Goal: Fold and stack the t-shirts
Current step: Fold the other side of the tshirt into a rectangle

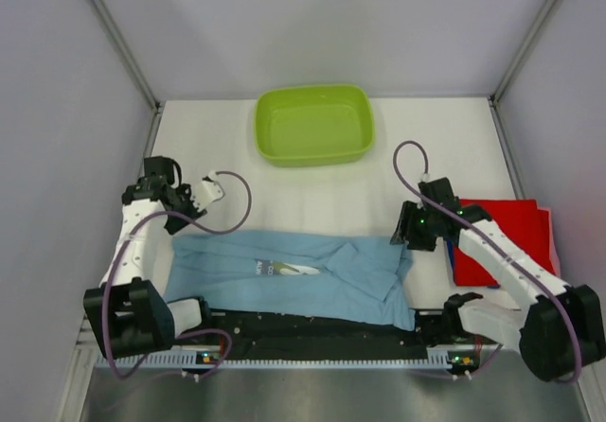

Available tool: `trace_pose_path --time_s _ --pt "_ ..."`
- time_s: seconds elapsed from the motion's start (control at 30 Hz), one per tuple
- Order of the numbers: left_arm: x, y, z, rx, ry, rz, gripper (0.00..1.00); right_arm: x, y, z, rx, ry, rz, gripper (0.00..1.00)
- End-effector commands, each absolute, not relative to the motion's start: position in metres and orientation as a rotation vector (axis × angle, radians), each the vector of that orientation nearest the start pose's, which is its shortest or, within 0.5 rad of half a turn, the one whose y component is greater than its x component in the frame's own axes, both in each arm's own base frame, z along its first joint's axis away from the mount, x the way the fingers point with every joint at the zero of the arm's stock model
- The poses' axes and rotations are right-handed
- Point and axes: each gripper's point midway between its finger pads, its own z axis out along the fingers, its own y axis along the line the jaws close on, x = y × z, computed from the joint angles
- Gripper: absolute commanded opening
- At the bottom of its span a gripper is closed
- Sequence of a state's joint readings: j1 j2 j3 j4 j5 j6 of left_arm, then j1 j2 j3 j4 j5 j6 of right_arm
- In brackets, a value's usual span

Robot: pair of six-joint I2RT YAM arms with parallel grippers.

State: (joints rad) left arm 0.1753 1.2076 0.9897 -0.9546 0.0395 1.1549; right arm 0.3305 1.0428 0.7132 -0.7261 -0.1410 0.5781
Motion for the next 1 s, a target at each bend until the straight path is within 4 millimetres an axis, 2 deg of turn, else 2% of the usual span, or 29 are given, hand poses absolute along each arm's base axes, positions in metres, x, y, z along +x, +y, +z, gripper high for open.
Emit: trace_pose_path --time_s 0.0,0.03,0.07,0.17,0.2,0.27,0.37,0.47,0.53,0.57,0.67,0.73,0.77,0.87,0.97 --pt "0.264 0.071 0.107 1.191 2.443 0.305 0.44 0.233 0.112 0.063 0.317 2.608 0.407 0.51" --pt "0.266 0.072 0.104 1.177 2.439 0.317 0.45 0.234 0.111 0.054 0.321 2.620 0.404 0.50" --pt "0.266 0.072 0.101 1.169 2.442 0.315 0.47 0.238 0.112 0.046 0.334 2.632 0.417 0.44" --pt "0.268 0.068 0.096 1.142 2.444 0.285 0.49 0.257 0.110 0.033 0.367 2.636 0.451 0.09" --pt "0.269 0.067 0.096 1.135 2.441 0.273 0.50 0.268 0.105 0.030 0.381 2.622 0.441 0.02" --pt "0.274 0.062 0.097 1.122 2.432 0.240 0.50 0.292 0.090 0.023 0.440 2.606 0.403 0.00" --pt "0.279 0.053 0.095 1.106 2.443 0.200 0.50 0.341 0.076 0.039 0.427 2.535 0.348 0.00" --pt "0.283 0.034 0.088 1.138 2.437 0.160 0.50 0.391 0.074 0.051 0.364 2.490 0.299 0.00" --pt "0.286 0.019 0.085 1.169 2.426 0.143 0.50 0.416 0.072 0.054 0.333 2.481 0.272 0.00" --pt "0.288 0.015 0.085 1.164 2.424 0.135 0.50 0.430 0.072 0.062 0.321 2.465 0.260 0.04" --pt "0.290 0.009 0.088 1.130 2.437 0.088 0.50 0.439 0.072 0.070 0.265 2.492 0.236 0.31" --pt "0.285 0.008 0.088 1.108 2.471 0.063 0.50 0.435 0.072 0.085 0.225 2.480 0.233 0.41" --pt "0.281 -0.001 0.088 1.137 2.471 0.039 0.50 0.431 0.072 0.103 0.202 2.442 0.228 0.47" --pt "0.262 -0.018 0.093 1.155 2.487 -0.027 0.45 0.410 0.084 0.134 0.092 2.369 0.175 0.53" --pt "0.231 -0.054 0.094 1.269 2.458 -0.174 0.43 0.382 0.108 0.150 0.014 2.322 0.181 0.54"
